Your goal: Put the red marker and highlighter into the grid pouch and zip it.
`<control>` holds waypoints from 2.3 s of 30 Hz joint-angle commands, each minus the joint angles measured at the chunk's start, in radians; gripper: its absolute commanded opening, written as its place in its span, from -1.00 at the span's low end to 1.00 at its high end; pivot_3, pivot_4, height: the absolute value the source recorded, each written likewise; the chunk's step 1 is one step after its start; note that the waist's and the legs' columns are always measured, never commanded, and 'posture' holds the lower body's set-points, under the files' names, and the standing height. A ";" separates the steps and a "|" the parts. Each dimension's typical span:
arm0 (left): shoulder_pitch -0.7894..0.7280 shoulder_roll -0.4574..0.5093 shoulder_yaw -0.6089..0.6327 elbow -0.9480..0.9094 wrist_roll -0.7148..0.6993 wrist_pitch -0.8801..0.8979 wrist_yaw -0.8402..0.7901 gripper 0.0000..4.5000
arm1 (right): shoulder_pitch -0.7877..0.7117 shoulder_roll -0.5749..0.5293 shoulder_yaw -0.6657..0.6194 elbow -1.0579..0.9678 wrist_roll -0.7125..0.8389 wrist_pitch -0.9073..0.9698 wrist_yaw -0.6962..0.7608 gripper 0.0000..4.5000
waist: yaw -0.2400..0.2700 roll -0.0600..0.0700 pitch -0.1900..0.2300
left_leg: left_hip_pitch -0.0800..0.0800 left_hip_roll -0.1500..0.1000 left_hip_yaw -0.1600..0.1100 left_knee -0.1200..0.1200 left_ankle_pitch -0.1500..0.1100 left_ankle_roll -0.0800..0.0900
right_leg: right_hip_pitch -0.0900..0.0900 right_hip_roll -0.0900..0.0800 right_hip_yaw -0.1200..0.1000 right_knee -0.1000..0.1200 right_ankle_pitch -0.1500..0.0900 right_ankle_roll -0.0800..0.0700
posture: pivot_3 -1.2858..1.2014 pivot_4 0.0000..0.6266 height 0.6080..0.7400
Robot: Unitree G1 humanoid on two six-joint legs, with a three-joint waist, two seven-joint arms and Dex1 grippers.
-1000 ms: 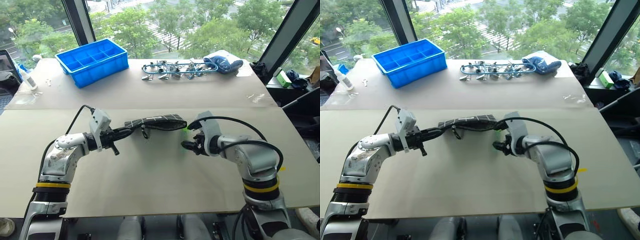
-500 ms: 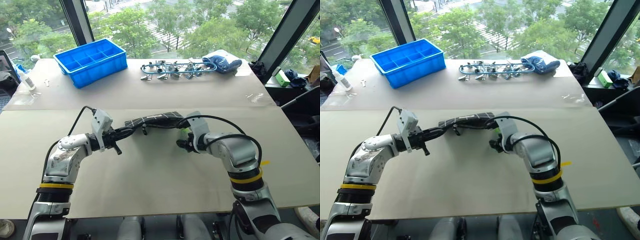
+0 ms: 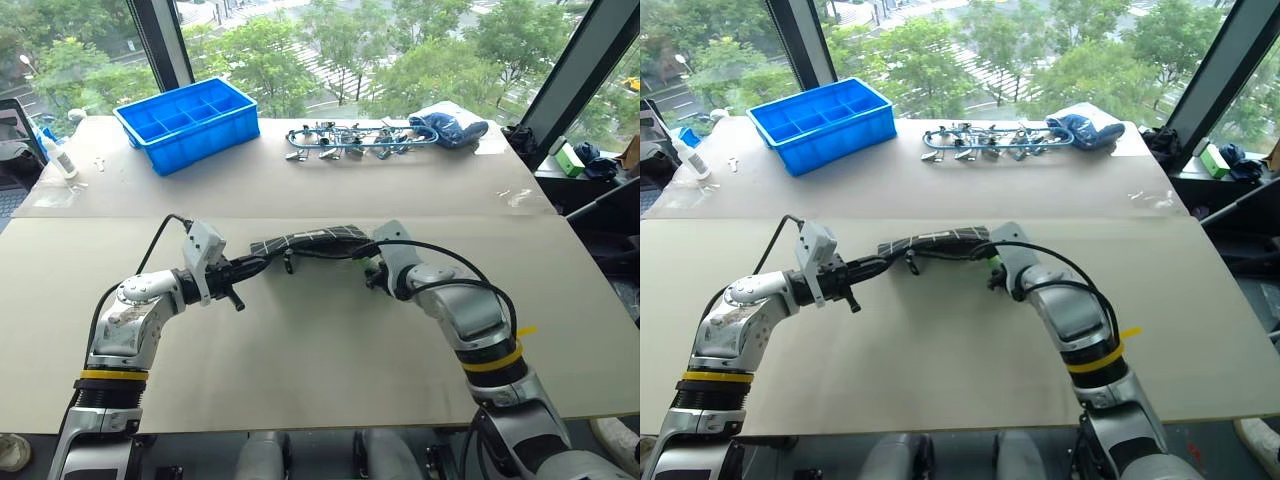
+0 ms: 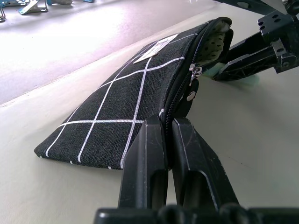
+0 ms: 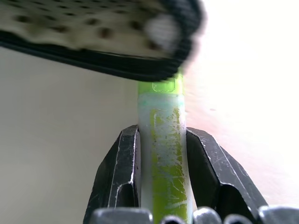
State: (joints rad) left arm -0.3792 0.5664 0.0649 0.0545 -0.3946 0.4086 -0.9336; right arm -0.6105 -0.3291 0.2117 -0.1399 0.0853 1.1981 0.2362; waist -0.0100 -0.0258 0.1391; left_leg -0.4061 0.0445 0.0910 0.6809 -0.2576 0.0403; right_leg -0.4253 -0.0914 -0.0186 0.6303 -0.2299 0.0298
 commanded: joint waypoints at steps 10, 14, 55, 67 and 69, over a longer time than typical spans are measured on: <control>-0.042 0.008 0.015 0.005 -0.012 -0.029 -0.025 -1.00 | -0.084 -0.295 -0.117 -0.059 -0.061 -0.557 0.162 -0.55 | -0.008 0.002 0.001 | -0.001 0.000 0.001 -0.001 0.000 0.000 | -0.003 0.002 0.003 -0.001 0.000 0.000 | 0.03 -0.52 1.00; -0.053 0.009 0.012 0.015 -0.011 -0.029 -0.031 -1.00 | 0.027 -0.460 -0.003 -0.240 -0.079 -0.808 0.418 -0.55 | -0.006 0.002 0.001 | 0.000 0.002 0.000 -0.002 0.000 0.001 | -0.002 0.003 0.003 -0.002 0.000 0.000 | 0.03 -0.52 1.00; -0.072 0.003 -0.009 0.009 -0.010 -0.024 -0.044 -1.00 | -0.066 -0.266 0.239 0.019 -0.566 -1.085 0.486 -0.55 | -0.002 0.001 0.002 | 0.000 0.000 0.005 0.002 0.000 0.001 | 0.000 0.001 0.003 -0.001 0.001 0.002 | 0.03 -0.52 1.00; -0.075 -0.006 -0.010 0.013 -0.010 -0.023 -0.037 -1.00 | -0.180 -0.109 0.361 0.253 -0.646 -1.339 0.435 -0.55 | -0.002 0.001 0.002 | -0.001 0.000 0.008 0.002 0.000 -0.001 | 0.000 0.001 0.003 -0.001 0.001 0.002 | 0.03 -0.52 1.00; -0.075 -0.009 -0.011 0.012 -0.009 -0.024 -0.034 -1.00 | -0.188 -0.093 0.360 0.301 -0.651 -1.367 0.420 -0.55 | -0.004 0.001 0.002 | 0.000 0.000 0.009 0.002 0.001 -0.002 | 0.000 0.001 0.003 -0.001 0.001 0.002 | 0.03 -0.52 1.00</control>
State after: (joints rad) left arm -0.4332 0.5654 0.0501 0.0964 -0.3906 0.3951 -0.9668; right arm -0.7772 -0.4429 0.5573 0.1488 -0.5660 -0.1094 0.6734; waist -0.0135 -0.0247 0.1407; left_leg -0.4065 0.0447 0.0999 0.6832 -0.2555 0.0368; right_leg -0.4257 -0.0904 -0.0158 0.6295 -0.2291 0.0319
